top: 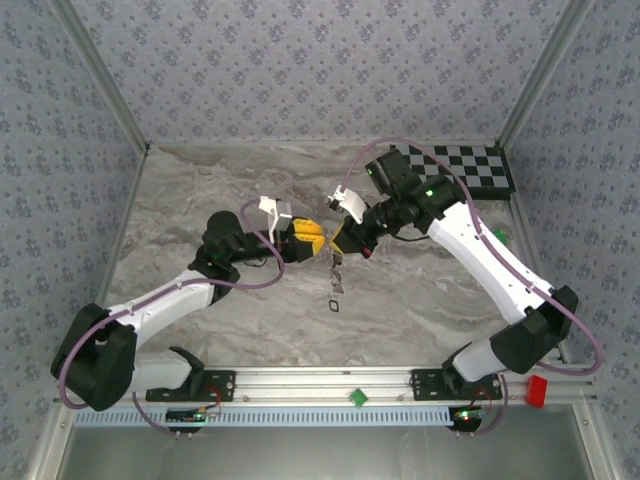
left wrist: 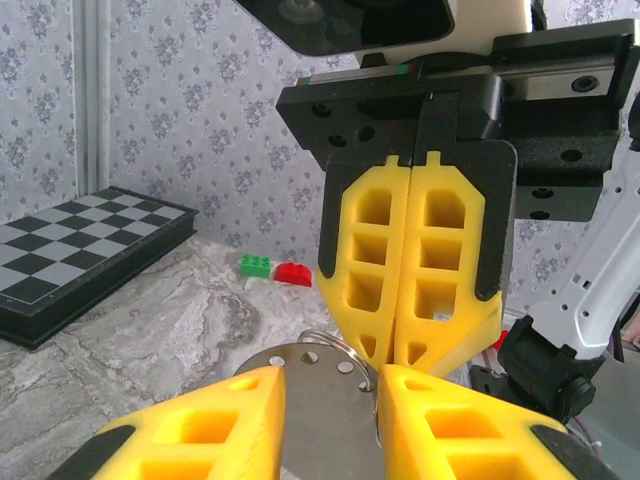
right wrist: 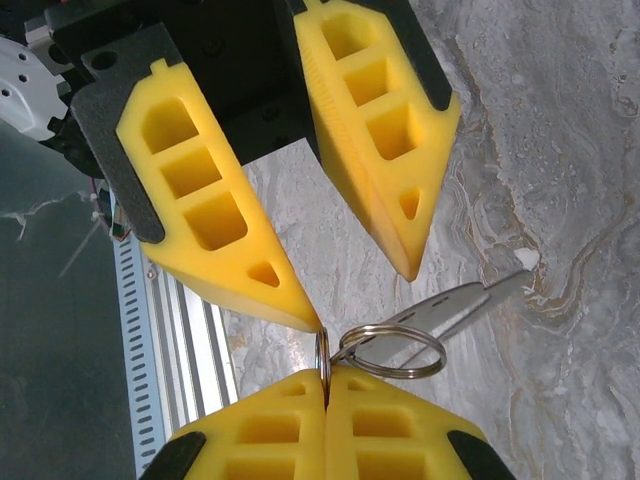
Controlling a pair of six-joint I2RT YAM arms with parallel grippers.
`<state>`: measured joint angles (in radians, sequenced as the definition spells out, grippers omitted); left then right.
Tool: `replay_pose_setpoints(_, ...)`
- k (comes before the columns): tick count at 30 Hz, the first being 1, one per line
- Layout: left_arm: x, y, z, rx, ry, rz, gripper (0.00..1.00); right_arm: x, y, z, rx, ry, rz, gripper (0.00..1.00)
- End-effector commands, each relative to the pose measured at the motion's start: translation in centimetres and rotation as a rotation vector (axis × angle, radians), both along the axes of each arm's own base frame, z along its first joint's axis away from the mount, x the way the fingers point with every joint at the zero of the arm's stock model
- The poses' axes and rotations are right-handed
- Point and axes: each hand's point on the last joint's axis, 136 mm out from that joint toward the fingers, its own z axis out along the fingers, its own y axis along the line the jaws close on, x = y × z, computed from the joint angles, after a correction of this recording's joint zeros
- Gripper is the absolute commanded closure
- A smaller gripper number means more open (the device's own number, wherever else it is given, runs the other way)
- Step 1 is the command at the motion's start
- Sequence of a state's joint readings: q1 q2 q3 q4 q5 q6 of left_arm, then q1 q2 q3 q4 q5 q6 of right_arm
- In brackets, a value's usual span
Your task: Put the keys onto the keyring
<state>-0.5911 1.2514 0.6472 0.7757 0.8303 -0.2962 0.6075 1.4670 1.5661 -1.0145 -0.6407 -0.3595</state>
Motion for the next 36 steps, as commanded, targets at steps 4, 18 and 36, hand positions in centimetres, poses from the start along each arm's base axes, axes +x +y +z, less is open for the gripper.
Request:
replay_pose_setpoints(4,-0.8,-0.6,1.3,-0.005,-0.047,-0.059,0.71,0.0,0.3,1.4,0.031,-0.036,0.019,1.00)
replay_pose_setpoints(18,-1.4,-1.7,0.1,0.048,-0.026,-0.129,0.74,-0.3,0.5,1.7,0.046,-0.043,0.030,1.00)
replay_pose_setpoints(36,-2.0,-2.2,-0.7,0.097,-0.026,-0.191,0.84,-0.5,0.2,2.1,0.082,-0.049,0.029,1.00)
